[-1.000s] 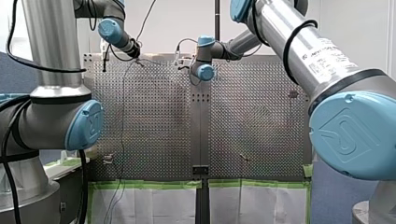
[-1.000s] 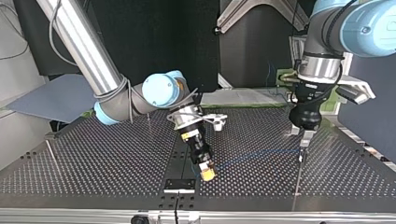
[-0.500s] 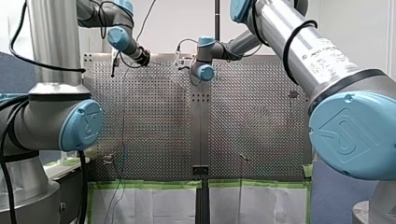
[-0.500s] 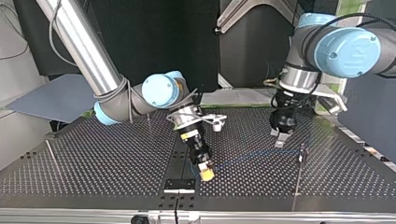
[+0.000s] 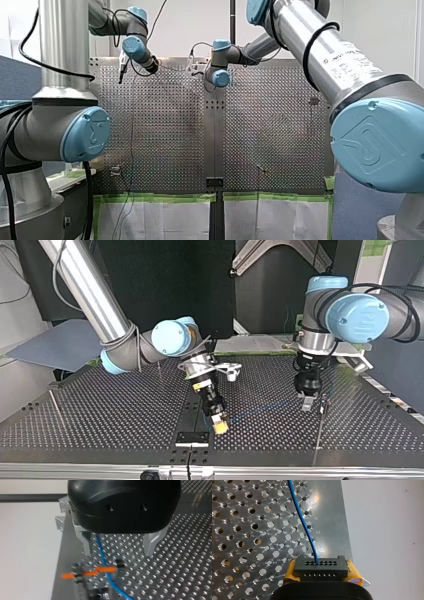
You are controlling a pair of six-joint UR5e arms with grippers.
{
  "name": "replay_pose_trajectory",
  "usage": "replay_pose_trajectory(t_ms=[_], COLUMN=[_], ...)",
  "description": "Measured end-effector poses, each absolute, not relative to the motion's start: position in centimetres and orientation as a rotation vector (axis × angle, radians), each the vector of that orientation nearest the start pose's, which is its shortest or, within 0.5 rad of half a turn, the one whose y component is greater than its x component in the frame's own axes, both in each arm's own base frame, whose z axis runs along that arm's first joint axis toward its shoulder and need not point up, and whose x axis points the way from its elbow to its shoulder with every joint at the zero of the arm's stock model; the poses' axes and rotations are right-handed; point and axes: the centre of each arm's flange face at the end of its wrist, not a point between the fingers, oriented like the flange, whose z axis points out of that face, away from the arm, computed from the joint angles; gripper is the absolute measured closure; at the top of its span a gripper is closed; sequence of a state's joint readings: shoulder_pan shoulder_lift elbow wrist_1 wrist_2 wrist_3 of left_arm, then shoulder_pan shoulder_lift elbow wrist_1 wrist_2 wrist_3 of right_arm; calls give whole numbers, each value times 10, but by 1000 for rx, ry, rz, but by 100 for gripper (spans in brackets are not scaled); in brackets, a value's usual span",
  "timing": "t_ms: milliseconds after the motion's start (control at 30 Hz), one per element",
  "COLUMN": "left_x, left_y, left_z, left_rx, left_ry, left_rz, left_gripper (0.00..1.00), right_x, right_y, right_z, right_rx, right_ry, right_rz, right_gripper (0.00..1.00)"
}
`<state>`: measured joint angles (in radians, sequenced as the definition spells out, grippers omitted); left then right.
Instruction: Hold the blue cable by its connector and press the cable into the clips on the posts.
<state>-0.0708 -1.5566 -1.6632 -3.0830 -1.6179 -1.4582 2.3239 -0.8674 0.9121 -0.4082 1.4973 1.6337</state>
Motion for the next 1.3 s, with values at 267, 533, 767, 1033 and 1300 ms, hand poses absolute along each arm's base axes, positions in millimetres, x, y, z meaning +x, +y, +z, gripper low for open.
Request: replay_pose_trajectory(t_ms=[267,533,767,1033,1300], left_x=[488,493,492,492,496], left_y=[-167,-177,-183,-182,-187], left_z=[447,471,474,469,452], left_rx=[84,58,61,48,71], left_ry=[1564,1493,1484,1510,1558], left_rz=[88,67,59,82,108], left_gripper=[1,1,1,1,1], right_x=[647,647,647,648,648], right_y=[-484,-484,-485,-485,-485], right_z=[410,408,407,406,404], right_rx=[1410,1412,1411,1414,1418], right_ry=[-573,-576,-575,-577,-578], right_rz=[2067,2065,2066,2065,2063], right_gripper=[100,100,100,100,100])
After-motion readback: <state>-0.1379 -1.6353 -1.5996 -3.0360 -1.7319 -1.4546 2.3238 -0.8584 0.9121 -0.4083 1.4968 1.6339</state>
